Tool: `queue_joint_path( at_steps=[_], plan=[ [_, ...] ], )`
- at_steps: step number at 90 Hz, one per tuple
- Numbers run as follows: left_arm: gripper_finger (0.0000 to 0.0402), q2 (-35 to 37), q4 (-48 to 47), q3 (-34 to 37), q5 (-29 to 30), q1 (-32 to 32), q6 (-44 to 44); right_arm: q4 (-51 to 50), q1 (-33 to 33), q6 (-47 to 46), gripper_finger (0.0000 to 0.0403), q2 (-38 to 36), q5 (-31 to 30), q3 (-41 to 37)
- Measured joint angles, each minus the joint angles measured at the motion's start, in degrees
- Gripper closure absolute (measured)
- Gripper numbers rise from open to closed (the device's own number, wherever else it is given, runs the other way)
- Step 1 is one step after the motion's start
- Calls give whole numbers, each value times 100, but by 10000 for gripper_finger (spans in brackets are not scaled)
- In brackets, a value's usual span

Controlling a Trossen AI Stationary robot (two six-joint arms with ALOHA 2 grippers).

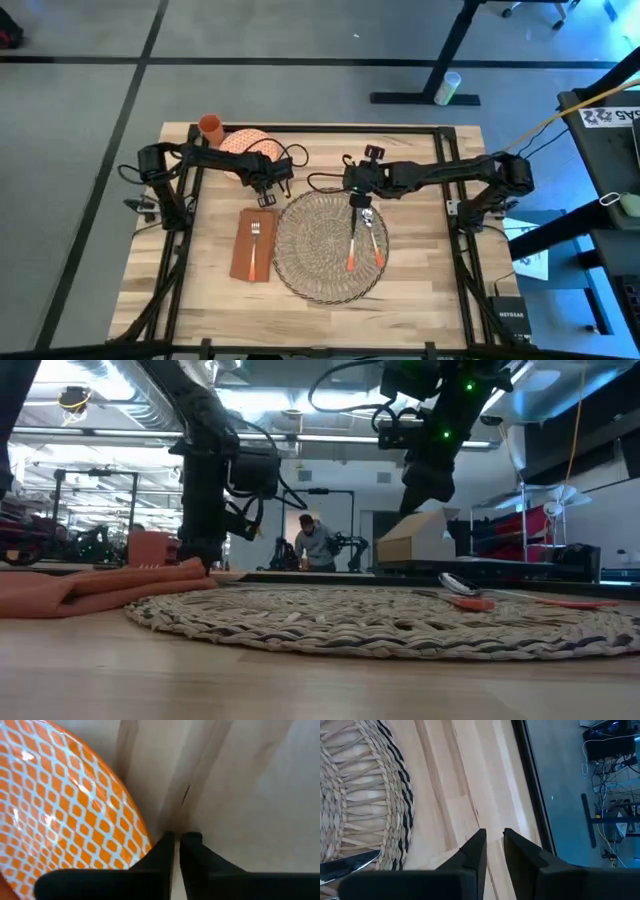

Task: Set table place
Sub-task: Put the orange plate to the left of the orange table knife on the brown table mat

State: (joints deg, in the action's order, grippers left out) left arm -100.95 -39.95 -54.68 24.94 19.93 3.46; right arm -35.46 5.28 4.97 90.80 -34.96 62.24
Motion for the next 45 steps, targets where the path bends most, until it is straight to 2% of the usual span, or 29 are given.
queue_joint_path(
  at_steps=[23,37,45],
  plan=[
    [401,-9,-85,4,112,-529,-195,-4,0,57,350,0,0,0],
    [401,-9,-366,11,764,-688,-595,-2,0,131,350,0,-2,0],
    [401,-9,-366,11,873,-680,-728,-2,0,136,350,0,0,0]
  ],
)
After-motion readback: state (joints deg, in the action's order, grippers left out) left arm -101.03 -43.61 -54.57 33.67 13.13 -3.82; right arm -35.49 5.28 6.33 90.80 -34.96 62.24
